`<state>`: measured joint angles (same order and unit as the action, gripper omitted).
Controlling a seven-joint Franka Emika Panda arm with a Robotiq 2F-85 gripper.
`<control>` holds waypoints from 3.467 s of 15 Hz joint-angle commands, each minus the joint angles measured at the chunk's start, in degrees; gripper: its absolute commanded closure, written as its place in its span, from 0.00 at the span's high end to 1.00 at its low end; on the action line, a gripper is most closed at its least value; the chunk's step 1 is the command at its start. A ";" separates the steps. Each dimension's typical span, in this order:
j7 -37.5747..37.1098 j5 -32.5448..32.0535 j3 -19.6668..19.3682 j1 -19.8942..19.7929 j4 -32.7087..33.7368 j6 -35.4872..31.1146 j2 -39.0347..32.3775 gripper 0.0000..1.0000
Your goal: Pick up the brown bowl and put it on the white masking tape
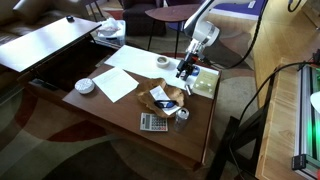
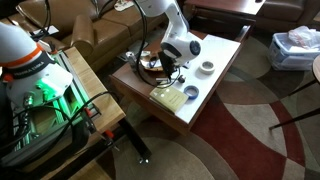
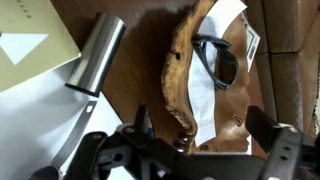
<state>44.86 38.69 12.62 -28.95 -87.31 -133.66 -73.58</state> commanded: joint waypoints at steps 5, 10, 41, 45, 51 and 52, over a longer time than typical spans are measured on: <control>9.67 -0.08 1.32 -0.88 1.66 1.08 -5.81 1.00; 16.12 1.40 4.42 -0.81 2.07 -0.11 -7.10 1.00; -0.98 8.39 2.24 0.22 15.36 27.26 -11.66 0.03; -6.61 15.80 0.62 -0.96 17.02 30.92 -11.69 0.03; -4.96 20.68 0.06 -1.60 17.52 28.86 -11.43 0.03; -5.16 22.92 -0.06 -2.45 18.07 28.99 -11.46 0.03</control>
<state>39.07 54.82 12.92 -29.55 -70.66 -105.72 -85.00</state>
